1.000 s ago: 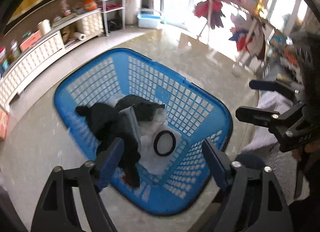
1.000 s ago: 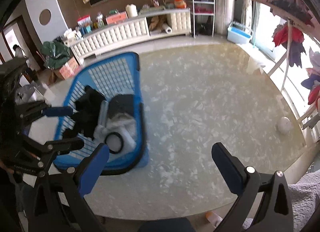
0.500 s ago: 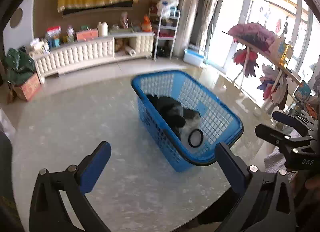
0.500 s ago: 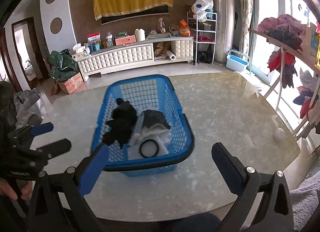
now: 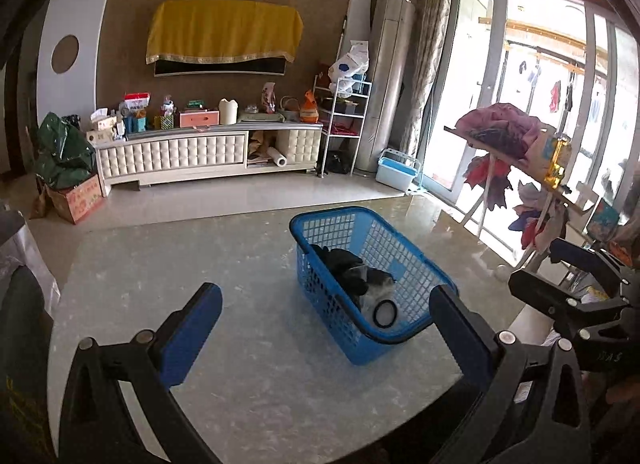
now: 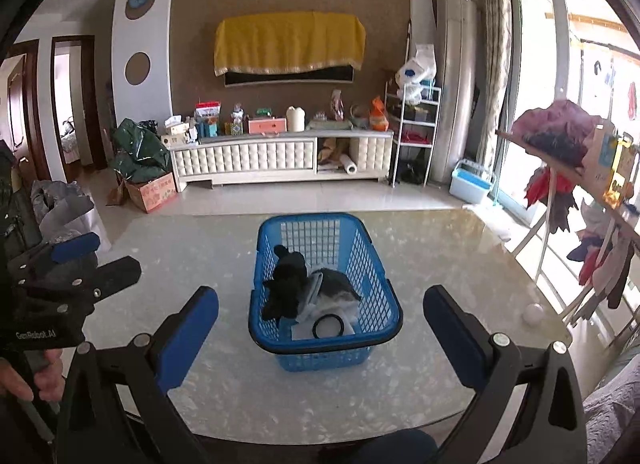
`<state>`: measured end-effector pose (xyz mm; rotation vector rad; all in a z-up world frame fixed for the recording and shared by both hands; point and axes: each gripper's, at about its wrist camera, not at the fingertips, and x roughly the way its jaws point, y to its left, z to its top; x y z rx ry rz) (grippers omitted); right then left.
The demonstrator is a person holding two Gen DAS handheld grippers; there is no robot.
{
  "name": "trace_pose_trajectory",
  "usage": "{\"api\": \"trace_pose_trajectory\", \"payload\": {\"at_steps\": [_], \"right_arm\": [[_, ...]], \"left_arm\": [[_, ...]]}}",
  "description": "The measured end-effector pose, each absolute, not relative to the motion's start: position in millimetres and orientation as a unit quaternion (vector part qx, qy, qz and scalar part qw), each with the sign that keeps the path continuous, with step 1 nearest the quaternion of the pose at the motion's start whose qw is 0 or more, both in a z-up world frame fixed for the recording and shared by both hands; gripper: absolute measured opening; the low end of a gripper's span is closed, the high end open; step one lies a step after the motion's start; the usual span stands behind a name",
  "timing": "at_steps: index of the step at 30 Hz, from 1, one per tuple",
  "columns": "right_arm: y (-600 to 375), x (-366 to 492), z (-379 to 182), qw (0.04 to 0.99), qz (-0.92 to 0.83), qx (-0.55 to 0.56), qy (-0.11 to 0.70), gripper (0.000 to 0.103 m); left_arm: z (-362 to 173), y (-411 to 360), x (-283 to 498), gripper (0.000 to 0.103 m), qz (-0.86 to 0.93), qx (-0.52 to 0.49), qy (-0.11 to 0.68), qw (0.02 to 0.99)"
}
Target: Organize soft objects
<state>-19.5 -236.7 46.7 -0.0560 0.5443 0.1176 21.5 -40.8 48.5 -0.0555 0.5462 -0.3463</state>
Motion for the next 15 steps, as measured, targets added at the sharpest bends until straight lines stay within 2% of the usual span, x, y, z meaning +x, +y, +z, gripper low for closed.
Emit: {"api": "trace_pose_trajectory", "payload": {"at_steps": [15], "right_arm": [[-236.1, -23.9, 43.0, 0.961, 0.068, -0.025, 0.268, 0.103]], "left_arm": [[51.5, -48.0, 9.3, 0.103, -0.18, -0.024, 0.268, 0.946]]}}
